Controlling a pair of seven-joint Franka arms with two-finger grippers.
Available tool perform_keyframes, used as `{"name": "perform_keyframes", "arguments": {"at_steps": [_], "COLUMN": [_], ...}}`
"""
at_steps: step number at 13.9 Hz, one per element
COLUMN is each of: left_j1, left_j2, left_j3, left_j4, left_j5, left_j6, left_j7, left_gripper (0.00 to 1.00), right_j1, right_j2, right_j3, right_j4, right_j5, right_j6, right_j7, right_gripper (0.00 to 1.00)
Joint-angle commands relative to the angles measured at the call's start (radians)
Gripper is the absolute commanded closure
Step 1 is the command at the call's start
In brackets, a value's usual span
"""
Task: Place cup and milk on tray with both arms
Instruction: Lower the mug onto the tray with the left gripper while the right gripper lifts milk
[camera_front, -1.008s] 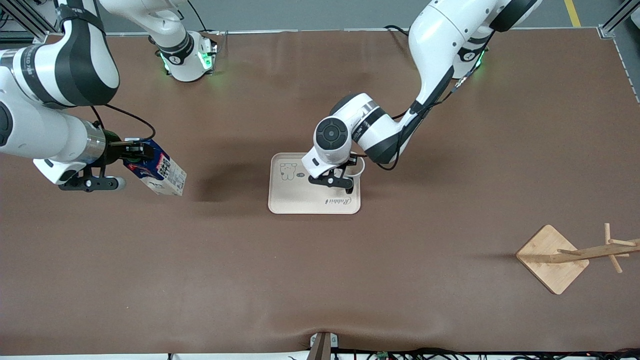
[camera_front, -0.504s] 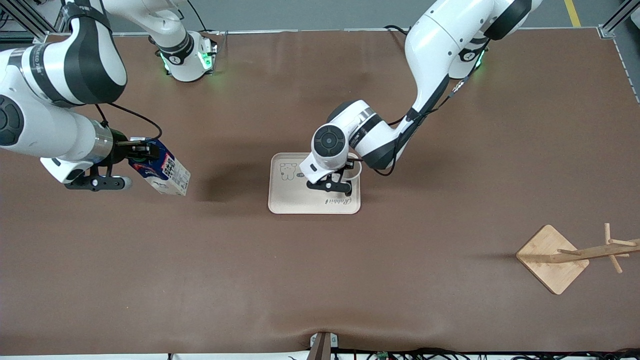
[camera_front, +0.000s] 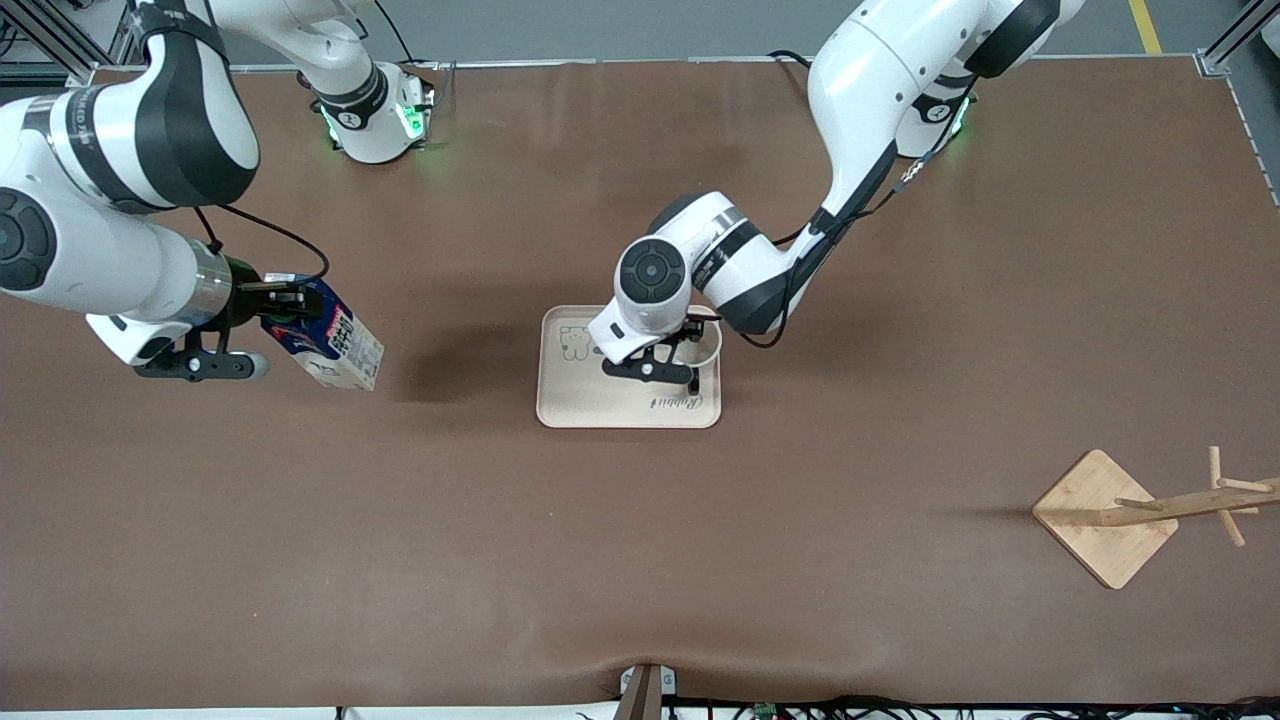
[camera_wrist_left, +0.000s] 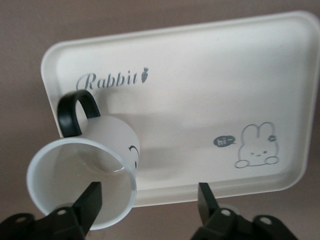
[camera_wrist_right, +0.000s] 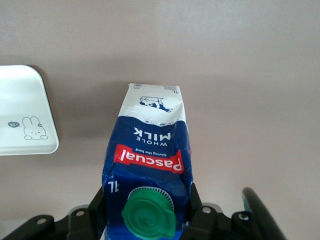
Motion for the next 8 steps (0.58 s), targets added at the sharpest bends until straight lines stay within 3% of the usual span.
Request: {"name": "perform_keyframes", "arguments": {"at_steps": [1,8], "left_j1": [0.027,0.265], "left_j2": [-0.141,-0.399], "left_j3": [0.011,0.012], "left_j4": [-0.013,-0.017], "left_j5": [0.019,0.021], "left_j6": [-0.089,-0.278], "left_j7": [-0.011,0.005], "left_gripper": [0.00,0.00], "right_j1": [0.037,0.151], "right_j2": [0.015,0.074], "right_j3": [-0.007,-0.006], "right_j4": [0.047,0.128], "right_j5": [0.033,0.133], "right_j6": [-0.033,-0.036], "right_j7": [0.058,0.229], "right_gripper": [0.76,0.77]}}
